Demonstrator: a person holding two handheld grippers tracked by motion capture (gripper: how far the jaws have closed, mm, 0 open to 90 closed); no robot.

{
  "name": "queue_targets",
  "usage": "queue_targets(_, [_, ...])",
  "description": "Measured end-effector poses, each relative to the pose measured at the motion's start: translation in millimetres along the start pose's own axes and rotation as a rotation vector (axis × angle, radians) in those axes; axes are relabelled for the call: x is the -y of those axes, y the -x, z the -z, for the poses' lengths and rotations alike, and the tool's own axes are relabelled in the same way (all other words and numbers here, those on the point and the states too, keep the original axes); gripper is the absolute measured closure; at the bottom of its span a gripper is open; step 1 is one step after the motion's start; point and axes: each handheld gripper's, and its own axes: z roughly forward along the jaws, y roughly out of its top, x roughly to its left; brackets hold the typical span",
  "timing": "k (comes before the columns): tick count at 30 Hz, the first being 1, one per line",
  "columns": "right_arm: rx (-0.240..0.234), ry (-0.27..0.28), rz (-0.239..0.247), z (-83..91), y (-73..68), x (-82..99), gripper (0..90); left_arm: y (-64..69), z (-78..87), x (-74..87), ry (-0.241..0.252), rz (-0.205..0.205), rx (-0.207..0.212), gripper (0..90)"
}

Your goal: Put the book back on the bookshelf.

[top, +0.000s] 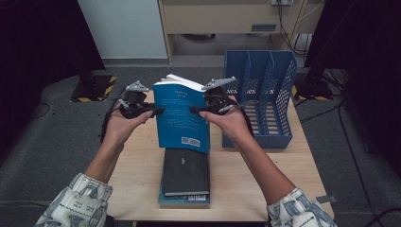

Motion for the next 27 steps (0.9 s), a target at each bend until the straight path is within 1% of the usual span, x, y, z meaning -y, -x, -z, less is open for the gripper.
queue_targets(1, [0.0, 0.0, 0.0, 0.0, 0.0, 0.0, 59.1, 0.0, 0.0, 0.0, 0.0, 0.0, 0.0, 69.3])
queue_targets(2, [-0.002, 0.003, 0.004, 2.0, -2.6, 1.4, 59.2, 3.4, 2.7, 2.2, 0.007, -0.002, -0.005, 69.3])
queue_targets(3, [0.001, 0.015, 0.013, 6.3, -8.5, 5.2, 59.2, 6.8, 6.1, 5.2, 0.016, -0.006, -0.005, 69.4])
queue_targets(4, [0.002, 0.017, 0.016, 7.3, -9.9, 6.0, 59.1, 6.8, 6.1, 5.2, 0.016, -0.006, -0.005, 69.4])
queue_targets(6, [0.002, 0.026, 0.025, 11.4, -16.0, 9.9, 58.8, 13.6, 12.6, 11.5, 0.036, -0.005, -0.006, 69.4])
queue_targets(8, [0.003, 0.027, 0.029, 12.6, -18.0, 10.8, 58.7, 15.6, 14.4, 13.3, 0.041, -0.004, -0.006, 69.3])
queue_targets(9, [0.006, 0.026, 0.041, 16.5, -25.0, 13.3, 58.6, 19.2, 17.5, 16.6, 0.05, -0.008, -0.012, 69.3])
queue_targets(10, [0.006, 0.026, 0.041, 16.5, -25.0, 13.3, 58.6, 19.2, 17.5, 16.6, 0.05, -0.008, -0.012, 69.2])
queue_targets(11, [0.005, 0.024, 0.059, 19.6, -29.8, 15.6, 58.4, 22.1, 19.8, 19.6, 0.061, -0.007, -0.015, 68.8])
queue_targets(12, [0.005, 0.024, 0.059, 19.6, -29.8, 15.6, 58.4, 22.1, 19.8, 19.6, 0.061, -0.007, -0.015, 68.7])
queue_targets(13, [0.003, 0.026, 0.071, 21.8, -33.0, 17.8, 58.2, 24.6, 21.6, 22.5, 0.071, -0.01, -0.014, 68.5])
queue_targets(19, [-0.017, 0.03, 0.087, 25.7, -38.3, 20.5, 57.2, 24.6, 21.4, 24.1, 0.08, -0.008, -0.014, 65.9])
queue_targets(20, [-0.025, 0.034, 0.098, 26.2, -40.0, 20.1, 56.9, 24.0, 20.7, 24.8, 0.085, -0.004, -0.021, 65.4])
queue_targets(23, [-0.034, 0.036, 0.104, 26.7, -43.0, 19.6, 56.4, 23.2, 20.1, 25.7, 0.09, -0.003, -0.025, 64.8])
queue_targets(27, [-0.048, 0.046, 0.116, 27.1, -46.3, 18.3, 54.8, 22.3, 20.2, 27.0, 0.095, 0.0, -0.019, 63.6])
